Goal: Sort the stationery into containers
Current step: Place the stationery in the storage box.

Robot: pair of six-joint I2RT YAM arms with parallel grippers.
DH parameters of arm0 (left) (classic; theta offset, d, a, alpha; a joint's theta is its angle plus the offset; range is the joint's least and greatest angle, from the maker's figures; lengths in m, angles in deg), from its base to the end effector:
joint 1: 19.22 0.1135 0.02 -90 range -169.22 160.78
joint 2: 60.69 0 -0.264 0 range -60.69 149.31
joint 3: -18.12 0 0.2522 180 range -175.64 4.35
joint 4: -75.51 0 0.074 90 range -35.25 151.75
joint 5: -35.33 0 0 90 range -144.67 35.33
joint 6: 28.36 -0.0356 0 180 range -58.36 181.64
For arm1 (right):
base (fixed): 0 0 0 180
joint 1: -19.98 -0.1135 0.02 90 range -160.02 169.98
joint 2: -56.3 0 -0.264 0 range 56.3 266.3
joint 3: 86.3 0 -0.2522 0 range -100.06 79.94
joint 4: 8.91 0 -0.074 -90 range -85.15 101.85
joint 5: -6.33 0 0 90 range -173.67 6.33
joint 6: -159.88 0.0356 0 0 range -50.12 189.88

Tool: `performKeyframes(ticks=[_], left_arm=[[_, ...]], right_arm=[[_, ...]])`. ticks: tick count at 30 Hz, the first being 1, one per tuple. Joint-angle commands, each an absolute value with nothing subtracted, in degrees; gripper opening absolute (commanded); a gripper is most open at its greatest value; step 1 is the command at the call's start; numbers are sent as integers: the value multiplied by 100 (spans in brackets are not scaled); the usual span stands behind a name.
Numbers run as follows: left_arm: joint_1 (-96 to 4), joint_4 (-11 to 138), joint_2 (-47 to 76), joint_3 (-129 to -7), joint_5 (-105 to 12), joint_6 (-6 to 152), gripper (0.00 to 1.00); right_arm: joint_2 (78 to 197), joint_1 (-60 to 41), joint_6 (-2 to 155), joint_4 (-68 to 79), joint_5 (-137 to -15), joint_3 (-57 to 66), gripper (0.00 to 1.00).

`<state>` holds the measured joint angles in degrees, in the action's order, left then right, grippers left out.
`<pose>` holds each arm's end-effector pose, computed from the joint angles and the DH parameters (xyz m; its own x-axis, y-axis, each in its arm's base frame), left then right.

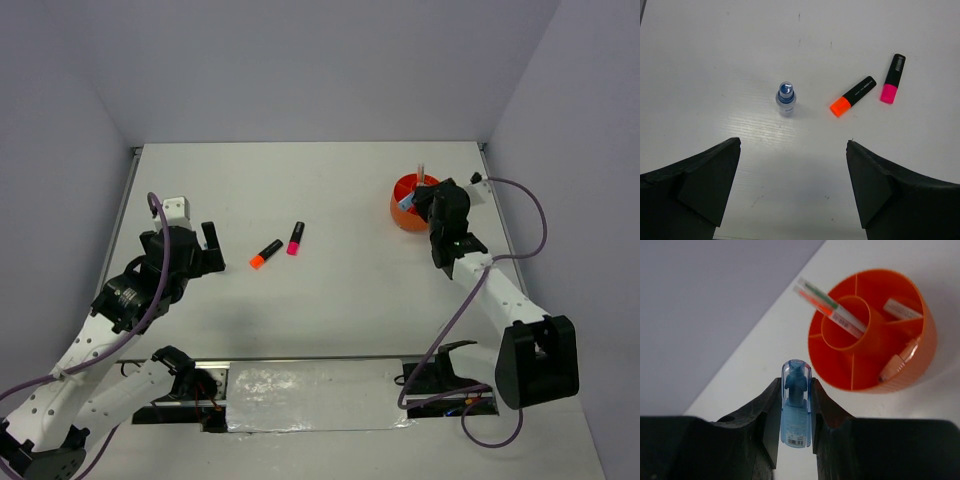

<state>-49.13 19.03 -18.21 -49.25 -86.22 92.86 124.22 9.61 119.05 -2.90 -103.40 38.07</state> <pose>0.1332 -0.0551 0.3433 -0.4083 -0.2747 -0.8705 -0.2024 0.9572 -0.2071 0.2670 0.0366 0.2707 -0.0916 0.7073 -0.7010 0.3291 0.6859 0.6491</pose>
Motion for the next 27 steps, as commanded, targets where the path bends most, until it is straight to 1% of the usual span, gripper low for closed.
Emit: performKeyframes(ticks=[1, 4, 7, 9, 18, 23, 27], left_arm=[[-4893, 2097, -1885, -4926, -8570, 9117, 99], [-4893, 2115, -1876, -4926, -8535, 9099, 99], [-4893, 2123, -1868, -4908, -8500, 9082, 99], [-4893, 2141, -1859, -4908, -8465, 9064, 99], [-4893, 2176, -1806, -4900, -8403, 9029, 99], [-4893, 2194, -1727, -4917, -8359, 8994, 99], [-4893, 2194, -1683, -4908, -8350, 9003, 99]], right_arm=[[12511, 1224, 12287, -1255, -10459, 3713, 0], [12582, 1549, 12665, -1562, -10345, 3950, 0], [12573, 1761, 12868, -2273, -10362, 4537, 0], [12661, 1884, 12912, -2687, -10327, 4653, 0], [13452, 2464, 13132, -3751, -9712, 4856, 0], [13750, 2473, 13079, -3857, -9536, 4777, 0], [13839, 2473, 13114, -4164, -9553, 4978, 1]])
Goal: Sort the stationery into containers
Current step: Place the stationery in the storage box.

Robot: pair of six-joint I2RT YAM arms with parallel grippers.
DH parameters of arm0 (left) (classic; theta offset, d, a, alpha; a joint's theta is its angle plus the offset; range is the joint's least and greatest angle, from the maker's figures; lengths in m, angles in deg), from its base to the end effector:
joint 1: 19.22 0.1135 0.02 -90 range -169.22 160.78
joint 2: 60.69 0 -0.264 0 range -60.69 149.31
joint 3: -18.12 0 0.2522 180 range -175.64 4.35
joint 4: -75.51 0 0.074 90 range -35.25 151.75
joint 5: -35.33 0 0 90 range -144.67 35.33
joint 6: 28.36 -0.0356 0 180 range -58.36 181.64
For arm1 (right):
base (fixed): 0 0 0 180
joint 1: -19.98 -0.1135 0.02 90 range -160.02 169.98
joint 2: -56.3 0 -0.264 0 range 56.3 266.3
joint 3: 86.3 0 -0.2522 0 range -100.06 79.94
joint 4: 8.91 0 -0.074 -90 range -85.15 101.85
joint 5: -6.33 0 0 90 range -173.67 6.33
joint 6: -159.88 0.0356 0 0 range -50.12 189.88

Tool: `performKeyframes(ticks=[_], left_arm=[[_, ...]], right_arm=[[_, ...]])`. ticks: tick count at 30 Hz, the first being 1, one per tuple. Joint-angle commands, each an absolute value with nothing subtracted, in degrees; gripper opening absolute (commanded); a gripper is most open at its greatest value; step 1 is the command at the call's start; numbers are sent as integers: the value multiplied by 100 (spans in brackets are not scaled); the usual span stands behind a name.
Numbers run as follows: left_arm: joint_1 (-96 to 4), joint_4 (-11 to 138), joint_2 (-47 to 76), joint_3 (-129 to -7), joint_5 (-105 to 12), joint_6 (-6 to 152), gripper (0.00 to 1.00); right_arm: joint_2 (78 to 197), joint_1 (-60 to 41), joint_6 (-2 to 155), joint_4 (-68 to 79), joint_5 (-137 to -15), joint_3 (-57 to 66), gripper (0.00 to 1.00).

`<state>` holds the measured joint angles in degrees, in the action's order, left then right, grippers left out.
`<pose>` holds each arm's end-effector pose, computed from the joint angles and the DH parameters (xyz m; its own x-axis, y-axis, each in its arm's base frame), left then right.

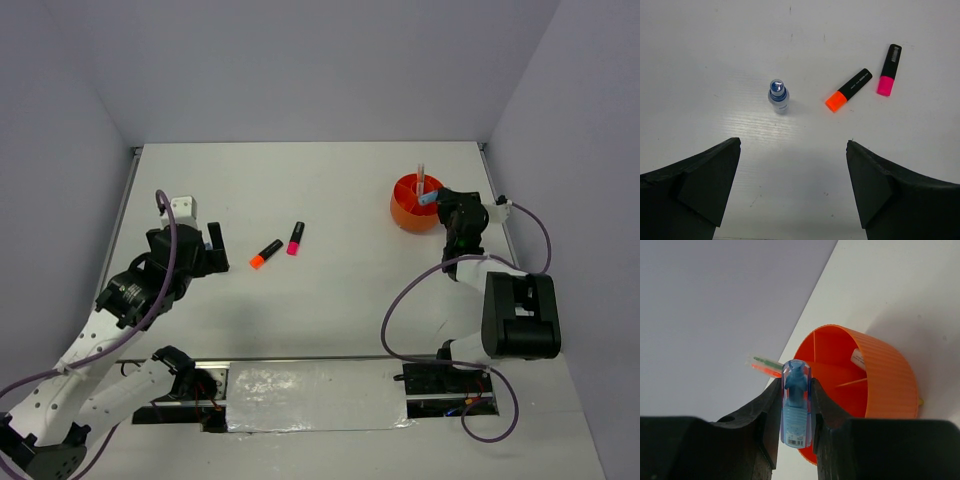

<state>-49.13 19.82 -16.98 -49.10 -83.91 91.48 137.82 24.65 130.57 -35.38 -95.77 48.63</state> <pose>0.1381 -0.0594 0.3406 -0.4386 -0.2486 -0.8636 -0.1631 0.9670 -0.1955 0.2895 -0.0311 0.2059 0.1643 0.8420 -0.5138 0.2903 0.4565 0.8410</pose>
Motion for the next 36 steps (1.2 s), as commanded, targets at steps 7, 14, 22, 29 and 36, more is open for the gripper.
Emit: performKeyframes(ticks=[7, 14, 22, 29, 36], left_arm=[[-4893, 2220, -1665, -4908, -8306, 8976, 99], [-4893, 2229, -1692, -4908, -8297, 8968, 99], [-4893, 2238, -1718, -4891, -8271, 8950, 99], [-4893, 2238, -1718, -4891, -8245, 8941, 99], [-4893, 2264, -1648, -4891, -8201, 8924, 99]], right_arm=[[14041, 2482, 12982, -4296, -9509, 5032, 17], [14111, 2482, 12886, -4411, -9501, 5102, 22], [14085, 2482, 12789, -4217, -9518, 5014, 54], [13839, 2490, 12605, -4138, -9352, 4900, 75], [12716, 2464, 12236, -2840, -9062, 4637, 78]])
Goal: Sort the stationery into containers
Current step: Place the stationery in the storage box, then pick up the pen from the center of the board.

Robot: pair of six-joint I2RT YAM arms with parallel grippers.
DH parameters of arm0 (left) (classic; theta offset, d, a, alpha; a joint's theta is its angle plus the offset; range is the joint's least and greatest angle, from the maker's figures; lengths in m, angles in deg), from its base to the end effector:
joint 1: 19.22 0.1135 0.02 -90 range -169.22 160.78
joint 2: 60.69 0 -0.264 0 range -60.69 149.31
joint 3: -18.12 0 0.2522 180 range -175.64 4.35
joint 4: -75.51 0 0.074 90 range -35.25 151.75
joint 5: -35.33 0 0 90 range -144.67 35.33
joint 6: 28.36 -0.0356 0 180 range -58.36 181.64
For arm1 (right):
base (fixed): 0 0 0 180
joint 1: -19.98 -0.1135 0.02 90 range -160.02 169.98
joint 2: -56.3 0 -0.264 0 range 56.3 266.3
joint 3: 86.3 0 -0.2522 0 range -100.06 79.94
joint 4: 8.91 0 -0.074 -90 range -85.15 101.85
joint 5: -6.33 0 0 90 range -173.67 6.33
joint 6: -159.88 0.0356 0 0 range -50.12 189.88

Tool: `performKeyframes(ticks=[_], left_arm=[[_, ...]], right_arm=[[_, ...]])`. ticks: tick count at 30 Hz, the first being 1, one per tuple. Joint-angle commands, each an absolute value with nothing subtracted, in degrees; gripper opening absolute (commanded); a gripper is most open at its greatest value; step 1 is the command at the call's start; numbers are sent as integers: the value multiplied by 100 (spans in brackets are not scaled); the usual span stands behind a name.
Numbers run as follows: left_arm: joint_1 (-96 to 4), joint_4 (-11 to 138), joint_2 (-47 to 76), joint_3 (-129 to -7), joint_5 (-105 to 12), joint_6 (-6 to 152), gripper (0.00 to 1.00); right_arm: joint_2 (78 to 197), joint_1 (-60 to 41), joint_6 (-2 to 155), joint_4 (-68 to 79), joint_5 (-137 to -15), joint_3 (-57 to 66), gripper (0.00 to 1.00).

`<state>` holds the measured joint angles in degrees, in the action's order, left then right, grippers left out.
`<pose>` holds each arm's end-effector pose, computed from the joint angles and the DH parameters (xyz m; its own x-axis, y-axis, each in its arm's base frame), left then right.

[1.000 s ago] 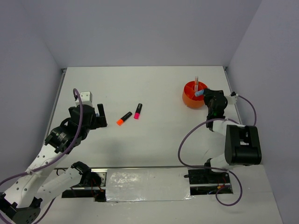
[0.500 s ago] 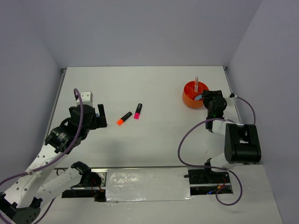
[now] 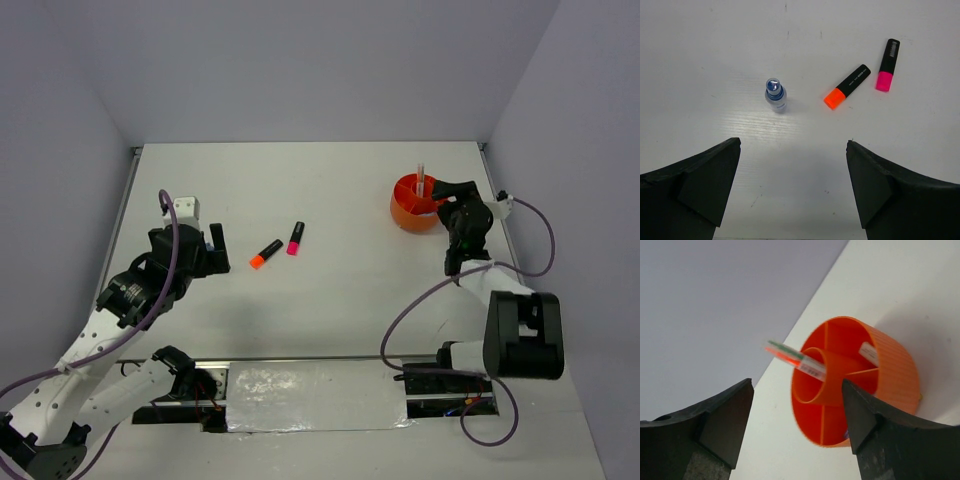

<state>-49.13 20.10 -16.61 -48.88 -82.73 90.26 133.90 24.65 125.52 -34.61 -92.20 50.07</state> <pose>0.1397 -0.0611 0.3387 -0.4548 -0.2260 -0.8615 -0.1387 0.9734 -0.1822 0.2792 -0.0281 0.2147 0.1063 0.8104 -0.5761 0.2464 0.5399 0.8049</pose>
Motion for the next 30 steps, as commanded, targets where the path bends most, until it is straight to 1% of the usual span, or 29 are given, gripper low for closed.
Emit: performKeyframes(ticks=[1, 2, 4, 6, 7, 8, 9, 11, 13, 14, 16, 19, 20, 24, 27, 30], left_arm=[[-4893, 2273, -1604, -4891, -8175, 8924, 99], [-4884, 2282, -1578, -4899, -8131, 8924, 99], [-4893, 2299, -1455, -4908, -8061, 8906, 99], [-4893, 2282, -1349, -4952, -7973, 8932, 99], [-4893, 2290, -1236, -4961, -7790, 8976, 99], [-4884, 2369, -1182, -4961, -7640, 8976, 99], [-4884, 2413, -1034, -4978, -7516, 9011, 99], [-4884, 2405, -831, -5066, -7192, 9134, 99], [-4884, 2580, -489, -5040, -6910, 9336, 99], [-4884, 2781, -331, -5040, -6509, 9398, 99], [-4884, 3167, 344, -5031, -6033, 9573, 99], [-5016, 3520, 908, -5197, -5942, 9566, 99], [-5112, 3608, 1336, -5303, -5925, 9478, 99], [-5367, 3696, 2384, -6171, -6074, 9188, 99], [-5385, 3750, 3184, -6733, -5986, 9012, 96], [-5394, 3487, 4045, -7323, -6213, 8906, 86]], right_arm=[[12540, 2421, 12183, -2542, -9018, 4523, 80], [12208, 2385, 12000, -1921, -8974, 4470, 82], [11898, 2245, 11692, -1338, -8886, 4277, 88], [11599, 1833, 11121, -494, -8746, 4005, 89], [11493, 1414, 10754, 127, -8806, 3908, 91], [11475, 1166, 10585, 403, -8937, 3811, 100], [11570, 720, 10270, 902, -9138, 3627, 100], [11738, 339, 10144, 1362, -9272, 3451, 100], [11878, 31, 10030, 1600, -9202, 3388, 100], [11879, -223, 10021, 1618, -9193, 3458, 100], [11818, -453, 9994, 1566, -9106, 3616, 100], [11677, -515, 10056, 1566, -8939, 3792, 100], [11581, -524, 10047, 1592, -8903, 3819, 100], [11221, -550, 9994, 1811, -8763, 3942, 100], [10852, -559, 9942, 1944, -8631, 3968, 100], [10535, -568, 9828, 2110, -8464, 3968, 100]])
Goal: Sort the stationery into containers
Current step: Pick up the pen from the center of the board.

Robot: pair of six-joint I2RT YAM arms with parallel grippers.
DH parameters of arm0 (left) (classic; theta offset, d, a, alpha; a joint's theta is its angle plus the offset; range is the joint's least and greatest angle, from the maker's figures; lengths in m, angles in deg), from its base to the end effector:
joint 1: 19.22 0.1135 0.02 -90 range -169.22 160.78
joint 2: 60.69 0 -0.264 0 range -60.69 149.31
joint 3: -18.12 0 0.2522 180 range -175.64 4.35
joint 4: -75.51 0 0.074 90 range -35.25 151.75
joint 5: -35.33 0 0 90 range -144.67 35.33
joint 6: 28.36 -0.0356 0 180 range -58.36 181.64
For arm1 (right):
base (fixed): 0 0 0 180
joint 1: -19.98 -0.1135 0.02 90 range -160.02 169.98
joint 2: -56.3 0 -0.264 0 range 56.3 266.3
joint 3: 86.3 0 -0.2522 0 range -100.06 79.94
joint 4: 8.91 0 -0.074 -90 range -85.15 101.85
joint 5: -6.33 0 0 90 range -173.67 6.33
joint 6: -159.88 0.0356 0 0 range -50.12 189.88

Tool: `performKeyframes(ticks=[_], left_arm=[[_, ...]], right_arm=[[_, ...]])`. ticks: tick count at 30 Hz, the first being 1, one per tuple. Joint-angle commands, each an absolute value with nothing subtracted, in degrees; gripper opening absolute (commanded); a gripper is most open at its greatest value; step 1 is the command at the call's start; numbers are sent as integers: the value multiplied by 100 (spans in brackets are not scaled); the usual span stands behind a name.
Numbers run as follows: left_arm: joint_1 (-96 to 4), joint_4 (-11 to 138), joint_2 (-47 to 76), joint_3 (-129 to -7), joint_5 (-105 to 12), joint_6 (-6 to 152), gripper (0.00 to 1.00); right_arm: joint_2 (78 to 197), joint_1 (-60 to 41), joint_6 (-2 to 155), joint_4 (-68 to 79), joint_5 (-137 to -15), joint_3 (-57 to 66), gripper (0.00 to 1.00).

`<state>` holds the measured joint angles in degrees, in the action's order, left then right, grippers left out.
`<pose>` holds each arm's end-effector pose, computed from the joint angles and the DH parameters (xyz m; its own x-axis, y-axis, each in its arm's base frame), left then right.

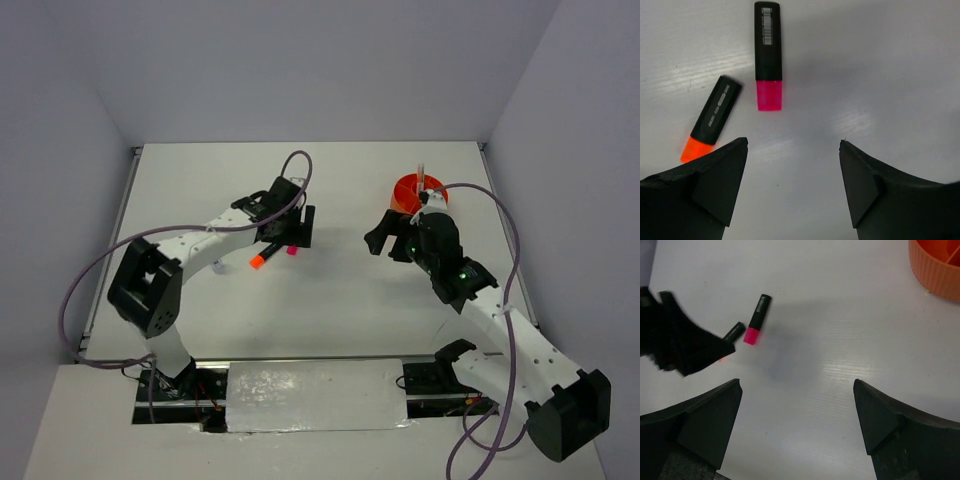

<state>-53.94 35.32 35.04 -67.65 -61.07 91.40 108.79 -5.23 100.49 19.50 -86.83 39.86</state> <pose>0.3021 -0.2045 0.2486 -0.7996 -0.0460 -0.5987 0.1272 0.9615 -0.2438 0.1899 0.0872 0.2790 -0.5482 0.3039 -0.7792 -0.1182 0.8942 0.4319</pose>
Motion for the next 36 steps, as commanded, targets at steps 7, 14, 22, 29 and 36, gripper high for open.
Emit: performKeyframes(ticks=[7, 14, 22, 29, 36], left_arm=[[-5376, 3038, 5030, -8098, -6706, 8783, 83], [-5236, 3143, 5427, -8143, -6680, 8686, 82], [-5139, 3406, 5515, -7950, -6285, 8537, 78], [-5165, 3591, 5533, -7756, -6100, 8476, 76], [-5262, 3591, 5576, -7782, -6135, 8458, 73]], right_arm=[[10174, -559, 9608, 2427, -8411, 3933, 100], [10007, -559, 9581, 2348, -8183, 3994, 100], [10042, -559, 9616, 2234, -7998, 4047, 100], [10033, -568, 9625, 2225, -7998, 4030, 100], [10068, -559, 9669, 2146, -7928, 4091, 100]])
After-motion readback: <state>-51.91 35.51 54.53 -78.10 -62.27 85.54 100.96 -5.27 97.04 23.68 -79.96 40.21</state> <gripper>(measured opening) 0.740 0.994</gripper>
